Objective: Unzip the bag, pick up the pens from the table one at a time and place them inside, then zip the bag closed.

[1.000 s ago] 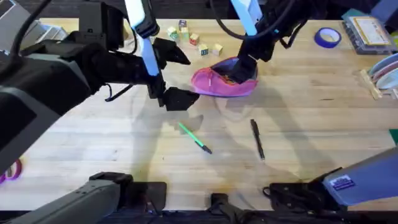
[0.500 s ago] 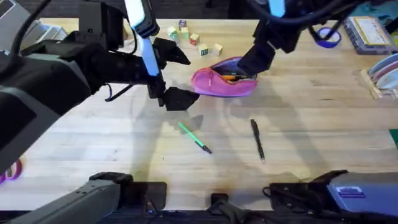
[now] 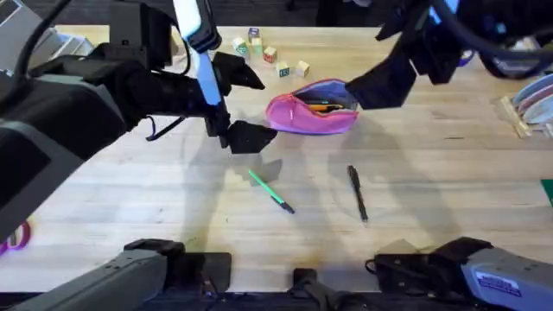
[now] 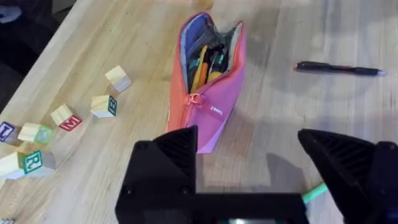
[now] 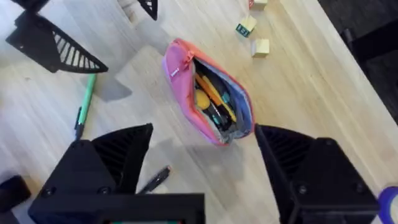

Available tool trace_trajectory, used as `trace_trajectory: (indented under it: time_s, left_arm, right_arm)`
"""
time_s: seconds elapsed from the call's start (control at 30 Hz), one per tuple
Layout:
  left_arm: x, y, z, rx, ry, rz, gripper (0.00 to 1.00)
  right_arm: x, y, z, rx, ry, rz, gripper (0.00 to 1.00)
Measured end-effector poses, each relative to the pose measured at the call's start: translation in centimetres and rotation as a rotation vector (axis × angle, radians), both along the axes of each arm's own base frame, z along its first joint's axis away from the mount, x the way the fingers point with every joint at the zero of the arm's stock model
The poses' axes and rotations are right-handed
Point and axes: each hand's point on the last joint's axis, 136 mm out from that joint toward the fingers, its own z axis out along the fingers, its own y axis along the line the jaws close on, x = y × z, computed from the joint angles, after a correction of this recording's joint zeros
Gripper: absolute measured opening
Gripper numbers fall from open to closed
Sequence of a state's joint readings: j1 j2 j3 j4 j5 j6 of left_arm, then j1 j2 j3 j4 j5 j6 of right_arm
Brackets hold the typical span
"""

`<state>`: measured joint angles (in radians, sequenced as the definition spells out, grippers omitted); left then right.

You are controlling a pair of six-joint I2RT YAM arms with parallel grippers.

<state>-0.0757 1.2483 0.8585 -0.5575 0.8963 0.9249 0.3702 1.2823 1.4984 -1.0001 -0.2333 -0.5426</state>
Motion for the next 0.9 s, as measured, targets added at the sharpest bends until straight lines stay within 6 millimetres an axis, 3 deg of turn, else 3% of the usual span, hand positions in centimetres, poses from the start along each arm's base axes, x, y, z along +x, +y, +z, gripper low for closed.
trace_trajectory:
  time_s: [0.43, 0.9]
  left_arm:
    - [0.0, 0.0, 0.0, 0.000, 0.000, 0.000, 0.994]
    - [0.0, 0.0, 0.0, 0.000, -0.001, 0.000, 0.993]
  right_arm:
    - [-4.5, -2.2, -0.8, 0.086, -0.044, -0.108, 0.998]
    - [-4.9, -2.5, -1.0, 0.125, -0.007, -0.168, 0.998]
